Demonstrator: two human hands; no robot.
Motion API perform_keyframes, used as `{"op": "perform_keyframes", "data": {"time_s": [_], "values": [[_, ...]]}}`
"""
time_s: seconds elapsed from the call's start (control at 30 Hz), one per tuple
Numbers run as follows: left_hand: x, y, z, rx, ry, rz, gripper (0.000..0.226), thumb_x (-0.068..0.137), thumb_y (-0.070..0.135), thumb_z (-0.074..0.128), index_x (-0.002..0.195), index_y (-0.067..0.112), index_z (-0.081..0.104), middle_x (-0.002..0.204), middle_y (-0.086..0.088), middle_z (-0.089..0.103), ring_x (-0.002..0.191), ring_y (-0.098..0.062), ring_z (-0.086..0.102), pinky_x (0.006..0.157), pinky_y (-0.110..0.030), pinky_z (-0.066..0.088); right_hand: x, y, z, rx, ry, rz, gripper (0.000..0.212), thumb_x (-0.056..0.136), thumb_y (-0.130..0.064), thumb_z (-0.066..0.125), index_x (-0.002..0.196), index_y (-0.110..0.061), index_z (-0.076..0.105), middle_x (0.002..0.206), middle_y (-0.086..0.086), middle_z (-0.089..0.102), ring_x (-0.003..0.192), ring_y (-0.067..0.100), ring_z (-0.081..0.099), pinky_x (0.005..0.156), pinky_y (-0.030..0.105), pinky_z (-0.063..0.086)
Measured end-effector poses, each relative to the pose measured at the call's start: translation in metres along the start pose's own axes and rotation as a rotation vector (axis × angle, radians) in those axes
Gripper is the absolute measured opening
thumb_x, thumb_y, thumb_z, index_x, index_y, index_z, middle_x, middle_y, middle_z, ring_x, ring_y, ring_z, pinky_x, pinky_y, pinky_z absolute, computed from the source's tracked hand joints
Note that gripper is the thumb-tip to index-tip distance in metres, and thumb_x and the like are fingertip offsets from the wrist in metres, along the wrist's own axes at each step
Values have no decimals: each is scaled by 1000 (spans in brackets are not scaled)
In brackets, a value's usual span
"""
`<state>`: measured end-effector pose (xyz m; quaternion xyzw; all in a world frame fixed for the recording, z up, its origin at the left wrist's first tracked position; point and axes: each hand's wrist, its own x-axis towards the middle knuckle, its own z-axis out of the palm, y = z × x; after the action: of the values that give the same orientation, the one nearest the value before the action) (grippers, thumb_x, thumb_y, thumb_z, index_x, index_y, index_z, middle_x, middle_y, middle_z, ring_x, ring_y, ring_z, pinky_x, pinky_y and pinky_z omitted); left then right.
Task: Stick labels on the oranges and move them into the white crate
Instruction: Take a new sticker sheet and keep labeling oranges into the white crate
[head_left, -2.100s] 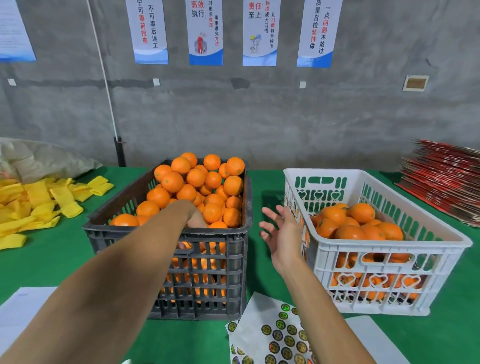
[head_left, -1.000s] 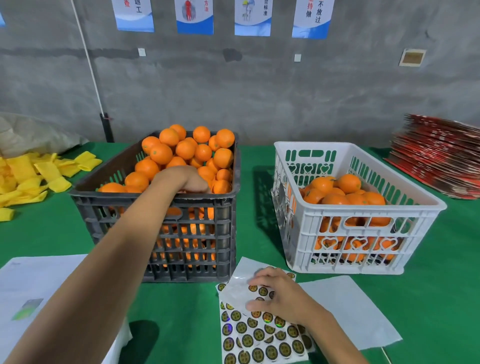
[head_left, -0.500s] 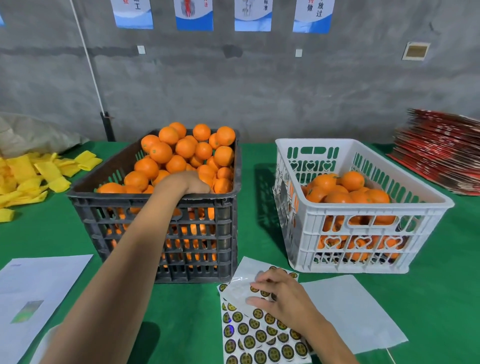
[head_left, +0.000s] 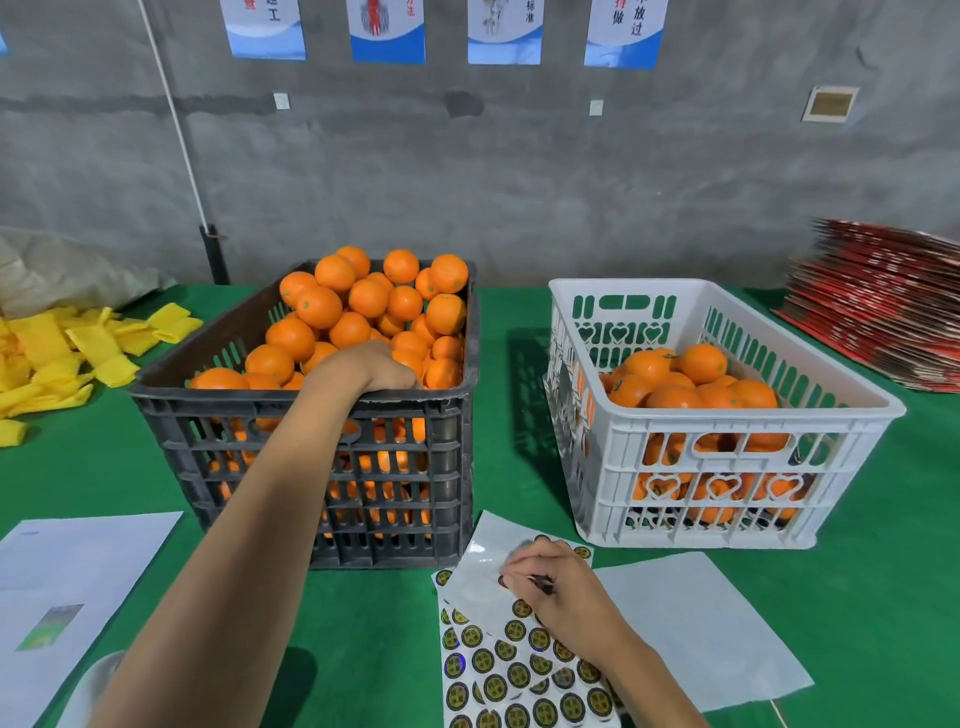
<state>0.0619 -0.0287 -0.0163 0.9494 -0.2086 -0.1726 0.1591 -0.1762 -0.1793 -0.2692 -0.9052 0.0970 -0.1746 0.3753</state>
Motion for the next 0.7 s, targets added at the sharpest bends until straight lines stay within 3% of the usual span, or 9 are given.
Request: {"op": "perform_keyframes", "data": {"time_s": [0.1,0.23,0.33,0.57,0.7], "values": [[0,-1,-1,-13,0,-2,76,82,40,74,145,10,44,116,-6,51,78,-21,54,55,-31,42,0,1,-1,-10,-16,3,17,93,-41,72,106,-32,79,112,-26,64,115,1,56,106,29,43],[1,-2,0,-24,-1,0,74,81,40,74,143,11,46,121,-7,57,88,-25,57,60,-33,46,-3,2,-4,-63,-54,5,42,86,-61,71,118,-35,76,120,-31,60,122,-5,49,110,21,36],[1,-2,0,-44,2,0,67,80,38,74,137,10,50,110,-6,56,83,-23,57,59,-32,46,-1,1,-6,-162,-56,-72,38,92,-56,66,121,-32,76,119,-29,61,116,-5,49,108,22,37],[3,-3,2,-66,12,26,66,84,39,74,137,7,50,113,-7,53,81,-23,56,68,-36,47,2,-3,-8,-378,-100,-156,37,104,-51,45,122,-34,73,125,-25,61,115,-1,48,109,23,36],[3,-3,2,-74,3,28,57,84,40,75,126,8,54,103,-6,59,82,-24,58,62,-34,48,1,-1,-7,-321,-67,-119,36,103,-49,48,125,-32,70,125,-24,59,119,-1,47,108,21,36]]}}
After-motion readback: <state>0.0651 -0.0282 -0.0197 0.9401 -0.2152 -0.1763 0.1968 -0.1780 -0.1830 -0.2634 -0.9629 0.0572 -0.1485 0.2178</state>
